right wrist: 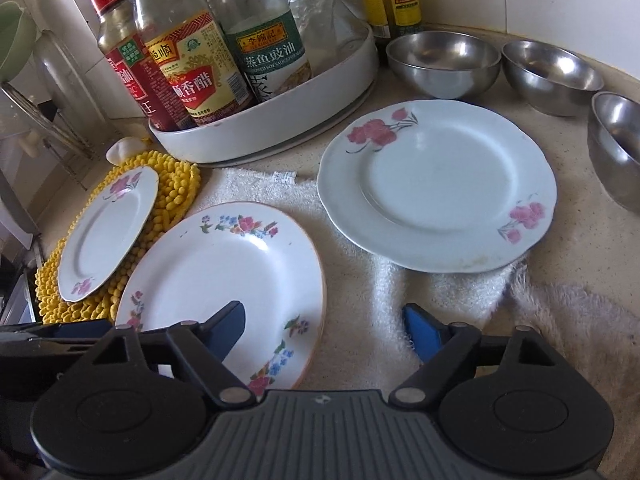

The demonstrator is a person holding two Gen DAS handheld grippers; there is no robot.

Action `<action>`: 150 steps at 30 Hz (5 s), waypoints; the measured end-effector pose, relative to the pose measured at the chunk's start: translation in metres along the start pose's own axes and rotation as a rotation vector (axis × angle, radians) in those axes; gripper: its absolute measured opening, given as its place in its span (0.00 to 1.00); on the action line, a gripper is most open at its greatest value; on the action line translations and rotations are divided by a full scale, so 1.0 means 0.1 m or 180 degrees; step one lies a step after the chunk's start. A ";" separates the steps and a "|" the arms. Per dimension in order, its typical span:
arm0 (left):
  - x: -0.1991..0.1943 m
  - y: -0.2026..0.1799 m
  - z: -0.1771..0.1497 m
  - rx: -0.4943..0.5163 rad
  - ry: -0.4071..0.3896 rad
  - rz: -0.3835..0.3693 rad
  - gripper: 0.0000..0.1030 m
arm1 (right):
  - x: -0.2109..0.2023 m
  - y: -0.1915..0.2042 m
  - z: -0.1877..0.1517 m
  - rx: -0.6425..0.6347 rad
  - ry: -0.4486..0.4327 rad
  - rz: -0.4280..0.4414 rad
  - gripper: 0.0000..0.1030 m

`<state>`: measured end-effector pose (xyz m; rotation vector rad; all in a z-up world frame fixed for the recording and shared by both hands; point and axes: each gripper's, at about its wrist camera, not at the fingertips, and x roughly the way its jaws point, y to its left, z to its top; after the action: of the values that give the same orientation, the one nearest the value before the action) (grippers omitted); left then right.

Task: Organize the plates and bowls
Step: 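Close the right gripper on the rim of the floral-rim plate, then lift the floral-rim plate and lay it onto the pink-flower plate by the bowls, then open the right gripper and move it to the plate on the yellow mat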

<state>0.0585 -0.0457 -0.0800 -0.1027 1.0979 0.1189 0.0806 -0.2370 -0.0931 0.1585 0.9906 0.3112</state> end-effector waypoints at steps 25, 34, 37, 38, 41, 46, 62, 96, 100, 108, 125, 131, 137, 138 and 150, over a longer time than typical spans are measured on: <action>0.08 -0.06 0.09 0.0354 0.0043 -0.0229 0.86 | -0.05 -0.01 0.08 0.0031 0.0068 0.0107 0.79; 0.11 -0.02 0.11 0.0427 0.0029 -0.0334 0.86 | -0.08 -0.02 0.07 0.0084 0.0034 0.0181 0.77; 0.10 -0.02 0.11 0.0448 0.0030 -0.0341 0.86 | -0.13 -0.07 0.07 0.0150 0.0019 0.0231 0.77; 0.10 -0.02 0.11 0.0450 0.0030 -0.0342 0.86 | -0.15 -0.06 0.07 0.0130 0.0022 0.0234 0.77; 0.10 0.00 0.11 0.0440 0.0046 -0.0371 0.85 | -0.26 -0.08 0.09 0.0158 -0.0063 0.0229 0.77; 0.10 0.01 0.11 0.0465 0.0050 -0.0397 0.86 | -0.41 -0.07 0.05 0.0099 -0.0155 0.0205 0.76; 0.12 0.00 0.11 0.0593 0.0051 -0.0464 0.89 | -0.09 -0.09 0.09 0.0249 0.0051 0.0581 0.32; 0.02 -0.26 0.37 0.0994 -0.0131 -0.0596 0.87 | -0.28 -0.22 0.02 0.0468 -0.0175 0.0291 0.45; 0.04 -0.44 0.47 0.1106 -0.0160 -0.0667 0.87 | -0.34 -0.31 -0.03 0.0609 -0.0235 0.0201 0.45; 0.15 -0.89 0.67 0.1399 -0.0220 -0.0787 0.87 | -0.38 -0.59 0.00 0.0929 -0.0336 -0.0023 0.45; 0.65 -1.59 1.08 0.1465 -0.0214 -0.1004 0.90 | -0.09 -1.21 0.36 0.1259 -0.0502 -0.0363 0.45; 0.68 -1.64 1.08 0.1527 -0.0248 -0.1002 0.87 | -0.05 -1.21 0.41 0.1169 -0.0579 -0.0467 0.44; 0.66 -1.54 1.07 0.1456 -0.0251 -0.0922 0.87 | -0.13 -1.16 0.42 0.1014 -0.0633 -0.0731 0.44; 0.64 -1.50 1.06 0.1431 -0.0253 -0.0910 0.87 | -0.14 -1.14 0.42 0.0999 -0.0643 -0.0748 0.44; 0.14 -0.94 0.69 0.1109 -0.0412 -0.0717 0.89 | -0.40 -0.60 0.30 0.0571 -0.0679 -0.0476 0.56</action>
<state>0.1391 -0.1284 -0.0589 0.0933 0.9566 -0.2644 0.0963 -0.3069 -0.0615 0.2736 0.8127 0.0660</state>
